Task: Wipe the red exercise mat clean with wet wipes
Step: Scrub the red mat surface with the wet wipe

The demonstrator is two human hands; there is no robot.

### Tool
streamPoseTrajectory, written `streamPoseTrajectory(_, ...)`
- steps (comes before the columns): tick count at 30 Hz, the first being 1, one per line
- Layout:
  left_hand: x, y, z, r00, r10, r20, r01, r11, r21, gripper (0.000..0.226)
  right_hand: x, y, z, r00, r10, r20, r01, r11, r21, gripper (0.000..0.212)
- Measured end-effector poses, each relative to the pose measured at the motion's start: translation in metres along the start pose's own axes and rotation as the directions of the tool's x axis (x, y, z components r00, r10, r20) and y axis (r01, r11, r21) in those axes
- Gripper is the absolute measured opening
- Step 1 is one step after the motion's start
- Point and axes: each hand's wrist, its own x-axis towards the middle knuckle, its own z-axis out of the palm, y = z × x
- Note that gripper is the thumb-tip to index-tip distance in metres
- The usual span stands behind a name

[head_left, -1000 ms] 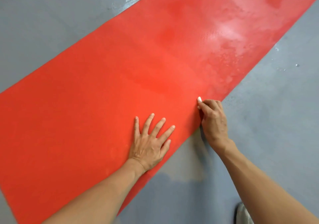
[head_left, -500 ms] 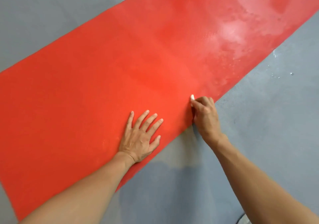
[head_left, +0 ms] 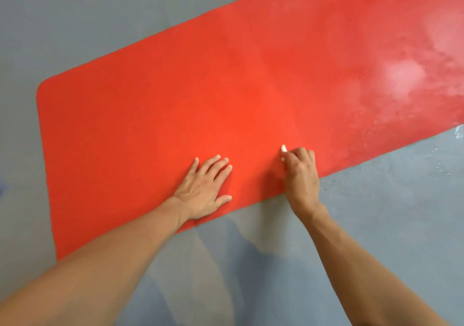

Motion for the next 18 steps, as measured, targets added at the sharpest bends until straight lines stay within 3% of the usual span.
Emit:
streamPoseTrajectory(3, 0.003, 0.015, -0.017, 0.989, -0.099, 0.106, 0.115, 0.981, -0.155, 0.094, 0.013, -0.002, -0.003, 0.977, 0.210, -0.031, -0.210, 0.978, 0.010, 0.033)
streamPoseTrajectory(5, 0.004, 0.018, -0.021, 0.986, -0.125, 0.113, 0.146, 0.969, -0.199, 0.099, -0.004, -0.025, 0.002, 0.983, 0.181, -0.009, -0.180, 0.983, 0.033, 0.032)
streamPoseTrajectory(7, 0.007, 0.016, -0.023, 0.985, -0.141, 0.101, 0.159, 0.968, -0.196, 0.101, -0.035, -0.053, 0.008, 0.997, -0.006, 0.080, -0.001, 0.996, 0.089, 0.034)
streamPoseTrajectory(9, 0.007, 0.016, -0.024, 0.984, -0.143, 0.106, 0.161, 0.969, -0.188, 0.102, -0.055, -0.061, 0.014, 0.947, -0.264, 0.181, 0.244, 0.961, 0.128, 0.037)
streamPoseTrajectory(11, 0.007, 0.016, -0.024, 0.984, -0.138, 0.110, 0.154, 0.975, -0.158, 0.107, -0.040, -0.045, 0.013, 0.897, -0.390, 0.208, 0.375, 0.920, 0.110, 0.028)
streamPoseTrajectory(13, 0.009, 0.012, -0.026, 0.982, -0.160, 0.104, 0.169, 0.982, -0.086, 0.122, -0.012, -0.022, 0.009, 0.952, -0.275, 0.137, 0.267, 0.961, 0.069, 0.021)
streamPoseTrajectory(15, 0.014, 0.004, -0.025, 0.980, -0.186, 0.075, 0.186, 0.983, 0.006, 0.134, 0.015, -0.006, 0.004, 1.000, -0.015, 0.013, 0.014, 1.000, 0.021, 0.030)
streamPoseTrajectory(18, 0.019, -0.005, -0.018, 0.981, -0.153, 0.118, 0.155, 0.988, -0.010, 0.137, 0.010, -0.029, 0.010, 0.979, 0.184, -0.085, -0.182, 0.983, 0.026, 0.028)
